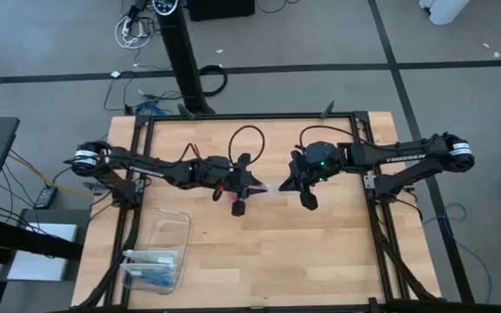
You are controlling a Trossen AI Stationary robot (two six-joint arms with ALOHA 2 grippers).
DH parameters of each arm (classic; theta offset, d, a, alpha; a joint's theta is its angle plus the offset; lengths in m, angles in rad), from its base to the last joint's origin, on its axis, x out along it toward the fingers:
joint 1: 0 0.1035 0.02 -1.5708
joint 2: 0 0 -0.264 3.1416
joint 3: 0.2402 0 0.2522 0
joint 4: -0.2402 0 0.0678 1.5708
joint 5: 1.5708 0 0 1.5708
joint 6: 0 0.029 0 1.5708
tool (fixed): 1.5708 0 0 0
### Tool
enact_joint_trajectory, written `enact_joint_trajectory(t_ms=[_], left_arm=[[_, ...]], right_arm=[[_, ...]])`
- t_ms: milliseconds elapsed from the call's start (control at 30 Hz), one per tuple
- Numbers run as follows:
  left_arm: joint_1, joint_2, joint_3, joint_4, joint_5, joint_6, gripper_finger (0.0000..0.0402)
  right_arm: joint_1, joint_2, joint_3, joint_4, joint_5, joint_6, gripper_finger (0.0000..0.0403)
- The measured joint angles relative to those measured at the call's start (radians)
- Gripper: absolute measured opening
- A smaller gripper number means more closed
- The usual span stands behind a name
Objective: Roll bandage
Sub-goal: Put the rolled pink bandage into the transparent zip bag
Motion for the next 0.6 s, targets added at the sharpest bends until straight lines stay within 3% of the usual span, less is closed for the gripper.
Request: enact_joint_trajectory(t_ms=[167, 300, 433, 600], left_arm=[[0.000, -0.016, 0.000, 0.018, -0.001, 0.022, 0.0010], [0.000, -0.024, 0.000, 0.017, -0.018, 0.021, 0.0005], [0.002, -0.028, -0.005, 0.009, -0.108, 0.023, 0.0004], [0.016, -0.082, -0.051, 0.058, -0.115, 0.020, 0.0002]], right_arm=[[0.000, 0.000, 0.000, 0.010, 0.002, 0.008, 0.0009], [0.000, -0.020, 0.000, 0.017, 0.068, 0.008, 0.0042], [0.000, -0.079, 0.000, 0.005, 0.116, 0.006, 0.0088], [0.000, -0.176, -0.006, -0.039, 0.221, -0.004, 0.0136]])
